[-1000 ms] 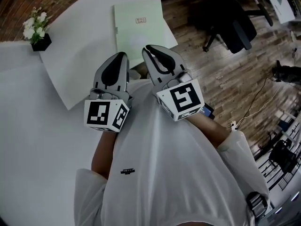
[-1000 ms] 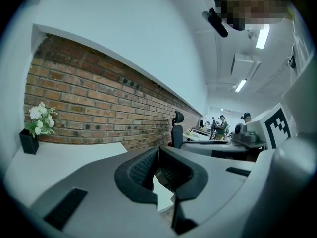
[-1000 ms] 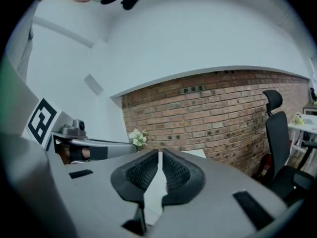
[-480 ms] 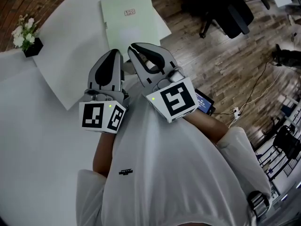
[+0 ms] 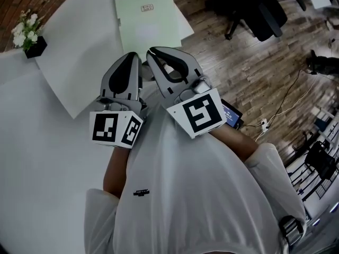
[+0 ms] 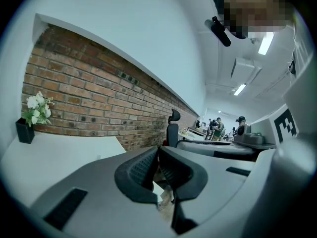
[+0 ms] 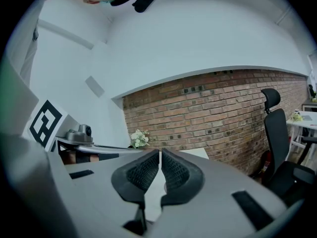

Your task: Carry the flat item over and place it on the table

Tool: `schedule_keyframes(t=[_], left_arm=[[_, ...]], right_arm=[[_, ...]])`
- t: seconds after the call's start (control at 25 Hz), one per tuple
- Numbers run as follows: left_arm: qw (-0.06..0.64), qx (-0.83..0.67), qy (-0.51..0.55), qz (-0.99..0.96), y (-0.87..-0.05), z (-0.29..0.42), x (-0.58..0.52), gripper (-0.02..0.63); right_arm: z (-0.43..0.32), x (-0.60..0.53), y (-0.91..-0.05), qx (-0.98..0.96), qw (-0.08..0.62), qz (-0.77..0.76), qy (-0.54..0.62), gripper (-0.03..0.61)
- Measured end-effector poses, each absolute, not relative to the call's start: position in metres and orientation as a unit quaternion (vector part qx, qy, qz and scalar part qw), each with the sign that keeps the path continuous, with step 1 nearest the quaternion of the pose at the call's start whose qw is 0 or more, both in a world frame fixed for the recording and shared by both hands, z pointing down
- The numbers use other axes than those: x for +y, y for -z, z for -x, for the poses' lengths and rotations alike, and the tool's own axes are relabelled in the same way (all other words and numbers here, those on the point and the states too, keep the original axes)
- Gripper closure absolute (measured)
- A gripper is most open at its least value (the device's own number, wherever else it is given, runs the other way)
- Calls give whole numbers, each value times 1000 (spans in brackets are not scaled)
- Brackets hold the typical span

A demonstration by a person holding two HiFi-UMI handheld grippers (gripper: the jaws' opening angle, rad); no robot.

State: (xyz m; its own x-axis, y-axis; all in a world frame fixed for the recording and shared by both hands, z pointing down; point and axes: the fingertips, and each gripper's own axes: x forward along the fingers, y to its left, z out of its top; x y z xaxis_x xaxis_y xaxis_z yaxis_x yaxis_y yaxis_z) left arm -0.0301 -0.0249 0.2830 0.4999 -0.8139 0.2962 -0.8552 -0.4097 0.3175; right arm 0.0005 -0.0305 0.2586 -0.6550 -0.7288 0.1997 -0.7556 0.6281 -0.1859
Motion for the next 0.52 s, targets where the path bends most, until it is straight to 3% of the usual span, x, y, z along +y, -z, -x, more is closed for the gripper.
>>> schedule_keyframes(t=[0.32, 0.52], left_arm=[[215, -498, -49, -839, -283, 26, -18, 584], [221, -496, -50, -838, -283, 28, -13, 584]], right_arm=[[-3, -24, -262, -900, 54, -410, -137, 534], [-8, -14, -276, -896, 100, -403, -156, 534]])
